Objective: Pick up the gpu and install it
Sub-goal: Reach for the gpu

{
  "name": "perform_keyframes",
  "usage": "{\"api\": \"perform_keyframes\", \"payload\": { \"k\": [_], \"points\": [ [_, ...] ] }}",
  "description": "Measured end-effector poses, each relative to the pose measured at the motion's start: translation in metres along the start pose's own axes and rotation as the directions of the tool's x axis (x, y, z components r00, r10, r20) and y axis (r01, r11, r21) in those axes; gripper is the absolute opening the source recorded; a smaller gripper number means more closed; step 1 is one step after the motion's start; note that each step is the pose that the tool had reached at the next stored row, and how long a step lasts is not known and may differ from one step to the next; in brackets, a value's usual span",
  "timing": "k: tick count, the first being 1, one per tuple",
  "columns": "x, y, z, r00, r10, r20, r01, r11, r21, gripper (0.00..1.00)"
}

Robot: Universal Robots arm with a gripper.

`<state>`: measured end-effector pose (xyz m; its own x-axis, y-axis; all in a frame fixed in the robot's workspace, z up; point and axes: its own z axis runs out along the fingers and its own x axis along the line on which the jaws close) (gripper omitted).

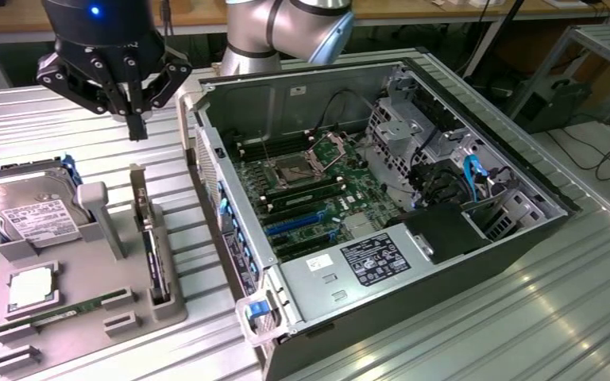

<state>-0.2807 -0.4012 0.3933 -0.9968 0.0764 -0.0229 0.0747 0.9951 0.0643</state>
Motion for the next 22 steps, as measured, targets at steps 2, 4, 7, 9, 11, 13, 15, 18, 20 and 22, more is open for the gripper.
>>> {"api": "perform_keyframes", "payload": {
  "k": [2, 4, 7, 9, 11, 13, 15, 18, 20, 22],
  "points": [
    [0.004, -0.0023, -0.0001, 1.0000, 0.000, 0.0001, 0.000, 1.0000, -0.0001, 0.11],
    [0.005, -0.0049, -0.0003, 1.0000, 0.000, 0.0000, 0.000, 1.0000, -0.0002, 0.11],
    [0.008, -0.0084, -0.0005, 1.0000, -0.009, -0.0006, 0.009, 1.0000, -0.0004, 0.11],
    [0.009, -0.0107, -0.0006, 0.9998, -0.020, -0.0013, 0.020, 0.9998, -0.0007, 0.11],
    [0.010, -0.0127, -0.0007, 0.9995, -0.031, -0.0019, 0.031, 0.9995, -0.0010, 0.11],
    [0.012, -0.0151, -0.0008, 0.9992, -0.040, -0.0024, 0.040, 0.9992, -0.0012, 0.11],
    [0.014, -0.0177, -0.0011, 0.9990, -0.044, -0.0029, 0.044, 0.9990, -0.0012, 0.11],
    [0.018, -0.0214, -0.0013, 0.9988, -0.048, -0.0031, 0.048, 0.9988, -0.0015, 0.11],
    [0.020, -0.0236, -0.0014, 0.9987, -0.051, -0.0032, 0.051, 0.9987, -0.0016, 0.11],
    [0.022, -0.0252, -0.0016, 0.9985, -0.055, -0.0035, 0.055, 0.9985, -0.0016, 0.11]
  ]
}}
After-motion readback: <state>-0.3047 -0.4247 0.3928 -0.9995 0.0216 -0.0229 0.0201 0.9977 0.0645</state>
